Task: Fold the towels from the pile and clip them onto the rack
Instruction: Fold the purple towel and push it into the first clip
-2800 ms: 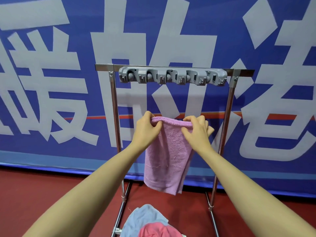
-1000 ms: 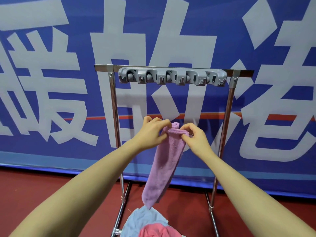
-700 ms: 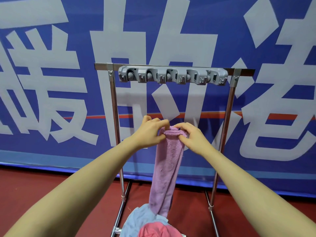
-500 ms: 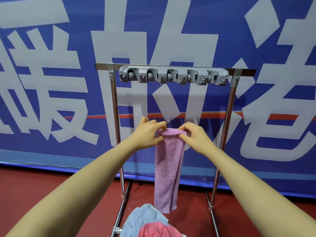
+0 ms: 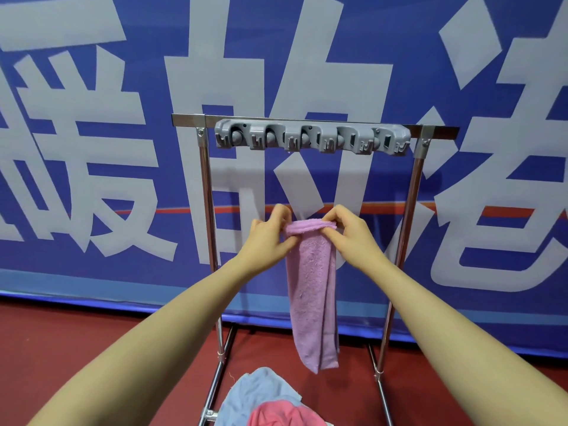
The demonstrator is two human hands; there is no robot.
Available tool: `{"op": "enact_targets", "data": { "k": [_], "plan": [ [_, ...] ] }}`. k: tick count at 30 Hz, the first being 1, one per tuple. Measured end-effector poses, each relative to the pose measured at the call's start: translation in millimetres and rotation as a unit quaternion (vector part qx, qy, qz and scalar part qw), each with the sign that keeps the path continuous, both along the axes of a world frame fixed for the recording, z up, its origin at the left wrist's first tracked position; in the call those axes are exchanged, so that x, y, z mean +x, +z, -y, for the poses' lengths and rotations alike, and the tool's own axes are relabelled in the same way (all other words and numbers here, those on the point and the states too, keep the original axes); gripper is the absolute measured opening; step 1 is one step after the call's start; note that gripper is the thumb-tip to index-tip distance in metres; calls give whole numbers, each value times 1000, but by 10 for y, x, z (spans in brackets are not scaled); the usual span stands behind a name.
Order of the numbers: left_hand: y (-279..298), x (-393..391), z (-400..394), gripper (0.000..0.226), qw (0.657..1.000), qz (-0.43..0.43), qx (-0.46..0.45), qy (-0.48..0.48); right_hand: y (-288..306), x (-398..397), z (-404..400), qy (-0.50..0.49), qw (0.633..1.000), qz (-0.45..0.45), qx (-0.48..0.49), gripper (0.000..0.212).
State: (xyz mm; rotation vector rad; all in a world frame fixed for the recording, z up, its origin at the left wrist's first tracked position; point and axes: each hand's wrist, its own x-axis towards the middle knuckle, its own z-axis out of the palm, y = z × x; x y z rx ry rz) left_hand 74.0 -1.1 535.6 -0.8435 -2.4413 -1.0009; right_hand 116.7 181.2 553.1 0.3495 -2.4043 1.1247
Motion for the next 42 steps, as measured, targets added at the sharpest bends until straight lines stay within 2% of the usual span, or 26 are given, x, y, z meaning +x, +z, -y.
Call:
{"op": "enact_targets", "data": {
  "k": [3,7,9,13,17,20,22,25,29,31,33,36,39,42],
  "plan": [
    [-32,7,-28,57,985,141,97,-25,56,0,1,-14,998,-38,-41,4],
    [-159,10,-74,63,974,212,86,-5,194,9,31,-7,992,-84,-96,5],
    [-221,-3,-106,57,966,235,111,-12,284,24,49,-6,988,-107,-113,5],
    [-190,0,-164,23,953,250,172,-17,344,-7,-23,-47,984,-135,-108,8],
    [-69,-30,-168,13,977,144,137,72,210,-76,-130,-142,981,-95,-97,20],
    [62,-15,-149,8,988,42,51,142,79,-71,-71,-186,979,-82,3,48],
    [176,5,-151,14,984,-34,-23,172,-13,-51,23,-165,980,-73,84,60],
    [298,23,-154,15,971,-103,-123,177,-170,-35,188,-94,974,-50,202,61],
    [346,-45,-62,15,952,-164,-194,173,-250,-111,433,-76,966,-46,241,71],
    [341,-94,6,20,944,-215,-198,151,-247,-195,529,-117,954,-60,271,67],
    [362,-84,73,24,932,-273,-191,140,-215,-270,586,-144,939,-85,299,53],
    [383,-103,178,14,930,-299,-171,130,-168,-333,604,-184,899,-169,359,32],
    [373,-151,260,14,928,-298,-160,157,-91,-398,599,-222,855,-267,385,8],
    [327,-154,289,9,952,-213,-110,188,61,-461,665,-219,868,-277,349,20]
  ]
}}
